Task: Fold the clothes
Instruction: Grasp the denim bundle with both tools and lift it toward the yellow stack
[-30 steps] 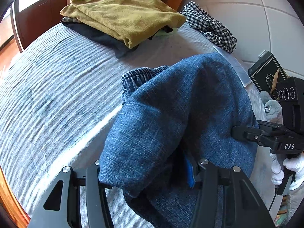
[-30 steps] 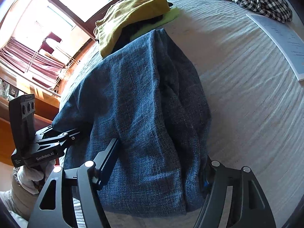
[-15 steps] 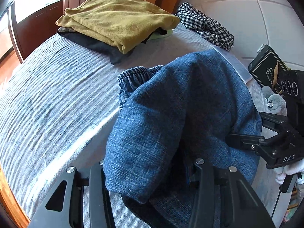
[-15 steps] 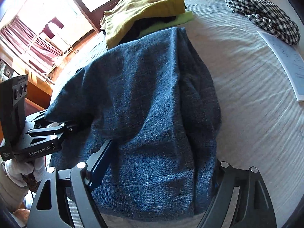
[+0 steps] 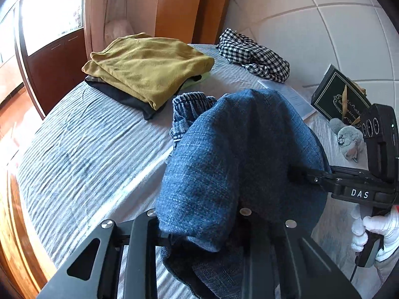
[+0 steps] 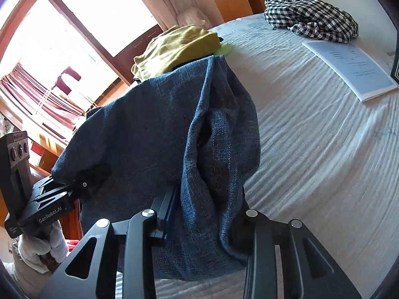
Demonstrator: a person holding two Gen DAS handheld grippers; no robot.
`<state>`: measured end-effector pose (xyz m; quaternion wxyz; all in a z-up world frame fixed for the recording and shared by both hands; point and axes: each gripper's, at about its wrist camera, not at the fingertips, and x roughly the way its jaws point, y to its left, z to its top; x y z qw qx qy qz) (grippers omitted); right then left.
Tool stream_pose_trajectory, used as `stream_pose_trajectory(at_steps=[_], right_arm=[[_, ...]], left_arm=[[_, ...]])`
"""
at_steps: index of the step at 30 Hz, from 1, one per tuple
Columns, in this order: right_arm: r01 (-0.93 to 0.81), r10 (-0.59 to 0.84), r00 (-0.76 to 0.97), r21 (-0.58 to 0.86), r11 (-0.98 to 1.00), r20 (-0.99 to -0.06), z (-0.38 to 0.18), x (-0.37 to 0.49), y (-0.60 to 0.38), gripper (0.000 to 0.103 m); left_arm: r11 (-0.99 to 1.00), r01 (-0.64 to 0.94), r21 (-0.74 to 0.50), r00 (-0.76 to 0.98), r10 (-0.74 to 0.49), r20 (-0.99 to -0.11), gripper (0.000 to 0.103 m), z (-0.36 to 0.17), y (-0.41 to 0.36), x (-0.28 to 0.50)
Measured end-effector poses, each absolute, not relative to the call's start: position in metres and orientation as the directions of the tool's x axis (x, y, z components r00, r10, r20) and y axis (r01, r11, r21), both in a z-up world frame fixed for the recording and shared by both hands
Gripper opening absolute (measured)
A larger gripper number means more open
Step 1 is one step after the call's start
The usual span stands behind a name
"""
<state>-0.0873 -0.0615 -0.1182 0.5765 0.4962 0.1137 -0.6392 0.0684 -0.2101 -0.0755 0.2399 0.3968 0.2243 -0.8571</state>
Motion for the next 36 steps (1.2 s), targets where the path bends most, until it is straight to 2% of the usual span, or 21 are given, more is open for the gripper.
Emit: stream_pose_trajectory(at_steps=[6, 9, 16, 27, 36], right_arm=[[0.818, -0.633, 0.197, 0.481, -0.315, -0.749, -0.125, -0.081, -0.042, 0.031], [0.818, -0.677, 0.206, 0.504, -0.277, -0.707, -0.104, -0.079, -0.037, 0.031], [0.881, -0.728, 0.144, 0.422, -0.213, -0.67, -0.034, -0.076, -0.071, 0.03], [0.933, -0.747, 0.073, 0.31, -0.183, -0.661, 0.033, -0.092, -0.221, 0.03], [0.945, -0.687, 0.055, 0.261, -0.199, -0.725, 0.028, -0.113, -0.359, 0.03]], left_arm=[[-0.785, 0.598, -0.165, -0.541, -0.243, -0.805, 0.025, -0.07, -0.195, 0.076], [-0.779, 0.604, -0.165, -0.553, -0.26, -0.792, 0.025, -0.051, -0.196, 0.084], [-0.787, 0.601, -0.143, -0.606, -0.331, -0.723, 0.025, 0.009, -0.224, 0.083], [-0.785, 0.588, -0.197, -0.672, -0.338, -0.658, 0.025, 0.052, -0.383, 0.059], [-0.759, 0.603, -0.245, -0.651, -0.291, -0.701, 0.025, 0.023, -0.513, 0.02]])
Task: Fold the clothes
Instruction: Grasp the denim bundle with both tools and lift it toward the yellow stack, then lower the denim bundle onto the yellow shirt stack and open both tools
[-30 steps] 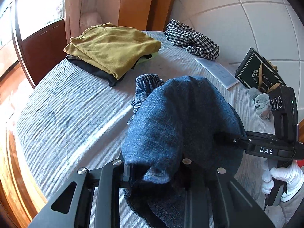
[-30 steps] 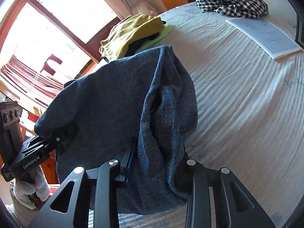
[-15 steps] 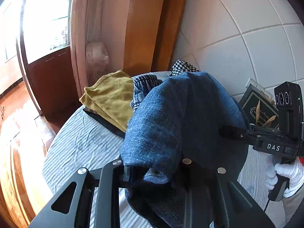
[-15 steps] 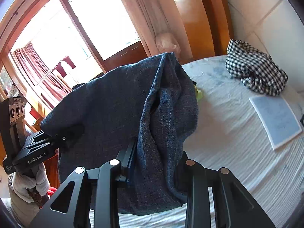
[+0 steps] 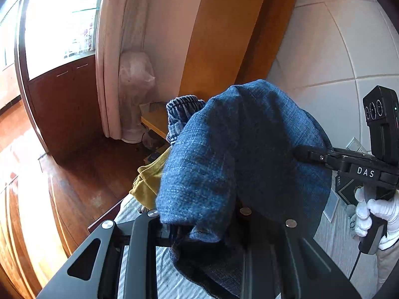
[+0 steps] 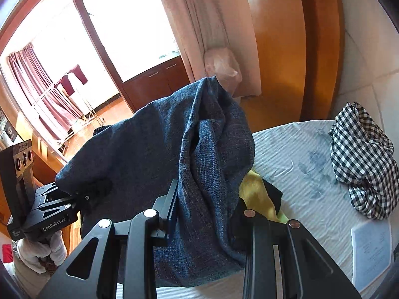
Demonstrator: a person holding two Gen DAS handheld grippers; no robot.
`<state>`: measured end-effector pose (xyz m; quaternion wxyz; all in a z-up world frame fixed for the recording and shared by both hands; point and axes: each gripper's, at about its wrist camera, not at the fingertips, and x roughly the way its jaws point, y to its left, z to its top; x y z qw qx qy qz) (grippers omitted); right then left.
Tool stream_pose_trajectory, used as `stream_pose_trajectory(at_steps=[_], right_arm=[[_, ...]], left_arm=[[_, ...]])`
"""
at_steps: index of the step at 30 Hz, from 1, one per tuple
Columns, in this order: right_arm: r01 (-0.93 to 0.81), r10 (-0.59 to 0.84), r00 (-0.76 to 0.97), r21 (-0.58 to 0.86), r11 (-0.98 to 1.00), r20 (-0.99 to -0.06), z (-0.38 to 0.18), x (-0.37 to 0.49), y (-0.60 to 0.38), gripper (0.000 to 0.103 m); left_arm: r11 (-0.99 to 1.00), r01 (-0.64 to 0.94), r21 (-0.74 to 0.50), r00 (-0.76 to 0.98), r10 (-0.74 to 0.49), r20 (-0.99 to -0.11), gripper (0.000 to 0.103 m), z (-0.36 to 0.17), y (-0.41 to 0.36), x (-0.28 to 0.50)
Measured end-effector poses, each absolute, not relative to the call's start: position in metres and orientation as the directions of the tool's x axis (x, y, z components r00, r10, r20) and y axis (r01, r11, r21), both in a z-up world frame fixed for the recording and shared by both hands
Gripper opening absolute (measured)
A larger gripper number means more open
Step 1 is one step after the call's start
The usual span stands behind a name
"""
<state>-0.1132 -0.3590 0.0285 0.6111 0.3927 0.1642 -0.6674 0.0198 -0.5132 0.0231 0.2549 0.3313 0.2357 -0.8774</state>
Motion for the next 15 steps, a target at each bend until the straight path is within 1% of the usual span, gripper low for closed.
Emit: stream_pose_trajectory(at_steps=[7, 8, 9, 10, 11, 12, 13, 14, 15], right_arm=[[0.94, -0.561, 0.052, 0.231, -0.253, -0.826, -0.029, -0.145, -0.413, 0.03], [0.938, -0.541, 0.051, 0.226, -0.263, -0.84, -0.039, -0.149, -0.418, 0.032], [0.937, -0.52, 0.048, 0.219, -0.273, -0.853, -0.049, -0.154, -0.423, 0.036], [0.936, -0.501, 0.023, 0.195, -0.293, -0.865, -0.058, -0.158, -0.426, 0.049], [0.935, -0.482, 0.0, 0.171, -0.311, -0.876, -0.067, -0.163, -0.429, 0.064], [0.931, -0.48, -0.007, 0.169, -0.324, -0.877, -0.072, -0.167, -0.429, 0.07], [0.927, -0.477, -0.015, 0.167, -0.336, -0.879, -0.078, -0.17, -0.429, 0.081], [0.923, -0.475, -0.022, 0.165, -0.348, -0.88, -0.082, -0.174, -0.428, 0.085], [0.92, -0.479, -0.024, 0.168, -0.354, -0.878, -0.081, -0.175, -0.426, 0.087]], left_arm=[[-0.74, 0.601, -0.302, -0.607, -0.177, -0.775, 0.027, -0.044, -0.564, -0.017], [-0.737, 0.603, -0.304, -0.596, -0.163, -0.786, 0.03, -0.055, -0.568, -0.022], [-0.737, 0.612, -0.287, -0.574, -0.165, -0.802, 0.037, -0.064, -0.571, -0.026], [-0.737, 0.62, -0.269, -0.553, -0.166, -0.817, 0.042, -0.074, -0.574, -0.03], [-0.737, 0.631, -0.243, -0.53, -0.181, -0.828, 0.055, -0.082, -0.577, -0.032], [-0.737, 0.642, -0.213, -0.51, -0.202, -0.836, 0.068, -0.089, -0.577, -0.033], [-0.736, 0.652, -0.182, -0.49, -0.225, -0.842, 0.074, -0.094, -0.578, -0.033], [-0.738, 0.651, -0.179, -0.493, -0.231, -0.839, 0.081, -0.096, -0.579, -0.032], [-0.74, 0.649, -0.175, -0.496, -0.237, -0.835, 0.081, -0.099, -0.58, -0.031]])
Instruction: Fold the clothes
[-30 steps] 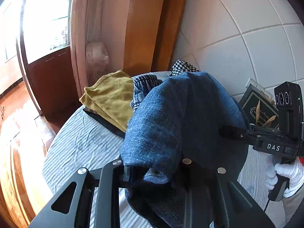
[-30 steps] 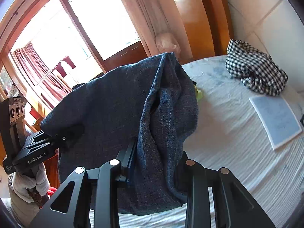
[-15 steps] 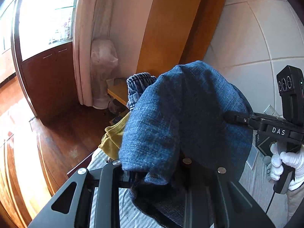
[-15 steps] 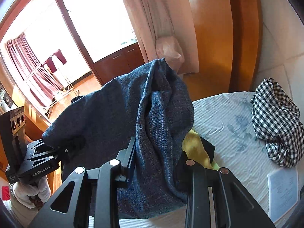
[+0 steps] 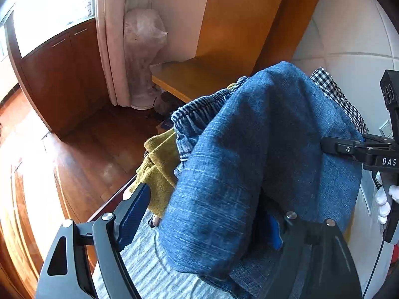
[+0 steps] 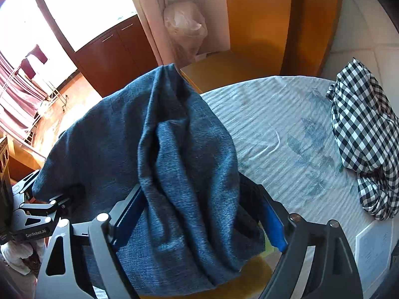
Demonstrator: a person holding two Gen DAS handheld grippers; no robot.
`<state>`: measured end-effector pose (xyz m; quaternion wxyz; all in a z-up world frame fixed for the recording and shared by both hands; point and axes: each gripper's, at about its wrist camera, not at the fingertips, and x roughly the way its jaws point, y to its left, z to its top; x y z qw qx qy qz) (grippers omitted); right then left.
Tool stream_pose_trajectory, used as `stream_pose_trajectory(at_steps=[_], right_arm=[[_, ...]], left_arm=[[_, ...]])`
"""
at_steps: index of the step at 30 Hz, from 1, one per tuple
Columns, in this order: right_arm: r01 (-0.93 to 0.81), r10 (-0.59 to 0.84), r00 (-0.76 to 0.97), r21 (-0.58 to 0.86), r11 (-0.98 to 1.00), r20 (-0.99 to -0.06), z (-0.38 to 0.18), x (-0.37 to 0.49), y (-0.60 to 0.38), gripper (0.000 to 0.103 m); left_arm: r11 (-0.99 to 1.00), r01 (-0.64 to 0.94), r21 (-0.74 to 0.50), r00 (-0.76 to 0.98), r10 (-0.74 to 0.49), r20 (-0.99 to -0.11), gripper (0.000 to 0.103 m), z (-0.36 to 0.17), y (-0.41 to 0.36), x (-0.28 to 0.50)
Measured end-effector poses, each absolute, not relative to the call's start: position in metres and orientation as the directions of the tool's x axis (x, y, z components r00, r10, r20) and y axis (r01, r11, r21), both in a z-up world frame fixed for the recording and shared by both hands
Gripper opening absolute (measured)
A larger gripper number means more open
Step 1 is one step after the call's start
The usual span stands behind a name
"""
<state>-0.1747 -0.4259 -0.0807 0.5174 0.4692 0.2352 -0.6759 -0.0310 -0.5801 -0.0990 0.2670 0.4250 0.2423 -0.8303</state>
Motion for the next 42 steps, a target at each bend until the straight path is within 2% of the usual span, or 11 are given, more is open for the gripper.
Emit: stream_pose_trajectory(at_steps=[3, 10, 13, 14, 18, 19, 21, 22, 23, 36, 42], right_arm=[[0.912, -0.49, -0.032, 0.175, -0.37, -0.871, -0.075, -0.176, -0.42, 0.088], [0.919, -0.524, -0.119, 0.107, -0.381, -0.843, -0.04, -0.165, -0.394, 0.088], [0.922, -0.555, -0.131, 0.104, -0.373, -0.822, -0.023, -0.155, -0.381, 0.069], [0.922, -0.565, -0.125, 0.114, -0.369, -0.816, -0.018, -0.152, -0.376, 0.066], [0.921, -0.596, -0.08, 0.17, -0.352, -0.799, -0.011, -0.133, -0.357, 0.066], [0.922, -0.6, -0.074, 0.174, -0.345, -0.797, -0.011, -0.127, -0.352, 0.067], [0.922, -0.605, -0.066, 0.183, -0.34, -0.793, -0.011, -0.115, -0.341, 0.086], [0.922, -0.607, -0.06, 0.189, -0.338, -0.792, -0.012, -0.109, -0.336, 0.101], [0.92, -0.611, -0.059, 0.194, -0.34, -0.789, -0.012, -0.104, -0.331, 0.102], [0.899, -0.612, -0.129, 0.169, -0.405, -0.78, -0.01, -0.076, -0.299, 0.103], [0.897, -0.601, -0.13, 0.165, -0.411, -0.788, -0.014, -0.071, -0.302, 0.102]], left_arm=[[-0.738, 0.652, -0.177, -0.493, -0.235, -0.837, 0.082, -0.098, -0.582, -0.032], [-0.735, 0.67, -0.105, -0.505, -0.348, -0.79, 0.082, -0.055, -0.567, -0.009], [-0.748, 0.657, -0.097, -0.516, -0.351, -0.781, 0.082, -0.044, -0.558, -0.001], [-0.763, 0.638, -0.104, -0.527, -0.333, -0.782, 0.082, -0.04, -0.549, 0.001], [-0.816, 0.568, -0.108, -0.55, -0.278, -0.787, 0.082, -0.03, -0.508, 0.003], [-0.825, 0.554, -0.11, -0.553, -0.267, -0.789, 0.082, -0.029, -0.5, 0.002], [-0.836, 0.536, -0.12, -0.558, -0.244, -0.793, 0.082, -0.025, -0.482, 0.003], [-0.838, 0.53, -0.127, -0.564, -0.237, -0.791, 0.082, -0.023, -0.475, 0.004], [-0.841, 0.524, -0.133, -0.569, -0.229, -0.79, 0.082, -0.022, -0.468, 0.005], [-0.84, 0.542, -0.011, -0.479, -0.298, -0.826, 0.082, -0.022, -0.444, -0.002], [-0.848, 0.53, -0.01, -0.499, -0.303, -0.812, 0.082, -0.02, -0.443, 0.002]])
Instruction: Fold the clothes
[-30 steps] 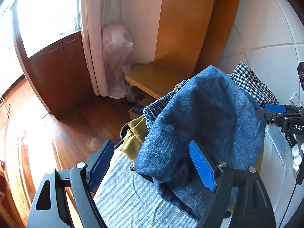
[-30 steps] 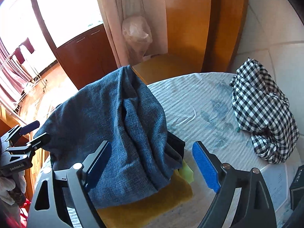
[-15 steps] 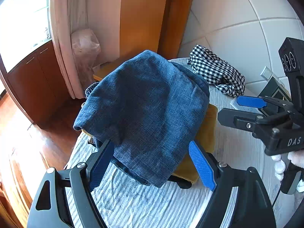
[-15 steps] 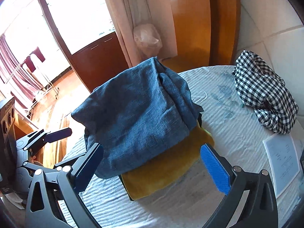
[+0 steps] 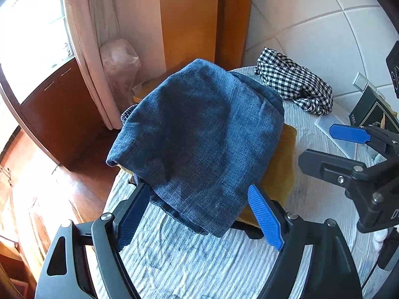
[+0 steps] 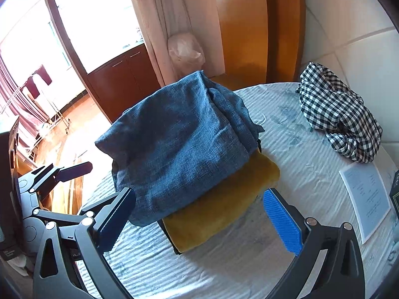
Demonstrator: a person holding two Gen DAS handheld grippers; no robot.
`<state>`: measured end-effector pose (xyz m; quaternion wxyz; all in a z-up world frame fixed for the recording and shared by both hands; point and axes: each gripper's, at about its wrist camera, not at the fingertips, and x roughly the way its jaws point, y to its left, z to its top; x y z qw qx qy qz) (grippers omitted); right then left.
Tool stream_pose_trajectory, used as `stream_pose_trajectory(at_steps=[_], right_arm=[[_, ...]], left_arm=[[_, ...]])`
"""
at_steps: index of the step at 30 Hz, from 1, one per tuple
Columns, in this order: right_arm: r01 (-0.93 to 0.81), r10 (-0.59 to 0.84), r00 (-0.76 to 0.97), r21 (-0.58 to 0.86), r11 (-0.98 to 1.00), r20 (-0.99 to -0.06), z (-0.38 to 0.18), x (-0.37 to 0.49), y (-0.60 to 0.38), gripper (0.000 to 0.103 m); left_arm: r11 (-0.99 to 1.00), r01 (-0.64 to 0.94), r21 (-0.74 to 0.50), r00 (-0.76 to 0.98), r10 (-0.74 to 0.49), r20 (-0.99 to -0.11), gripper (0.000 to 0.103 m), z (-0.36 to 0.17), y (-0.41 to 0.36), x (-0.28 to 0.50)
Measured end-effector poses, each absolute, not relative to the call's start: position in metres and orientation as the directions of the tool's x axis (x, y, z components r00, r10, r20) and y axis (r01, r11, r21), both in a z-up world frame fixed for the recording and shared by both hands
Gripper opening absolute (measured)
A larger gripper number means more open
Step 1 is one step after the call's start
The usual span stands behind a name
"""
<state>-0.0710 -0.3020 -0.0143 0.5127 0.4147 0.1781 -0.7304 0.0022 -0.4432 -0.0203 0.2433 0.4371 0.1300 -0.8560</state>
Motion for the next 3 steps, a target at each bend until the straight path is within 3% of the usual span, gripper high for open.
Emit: stream_pose_trajectory(at_steps=[3], right_arm=[[0.896, -0.592, -0.127, 0.163, -0.412, -0.796, -0.0195, -0.0687, -0.3041, 0.102]], left_arm=[[-0.848, 0.53, -0.003, -0.503, -0.312, -0.806, 0.082, -0.0186, -0.4452, 0.0039]])
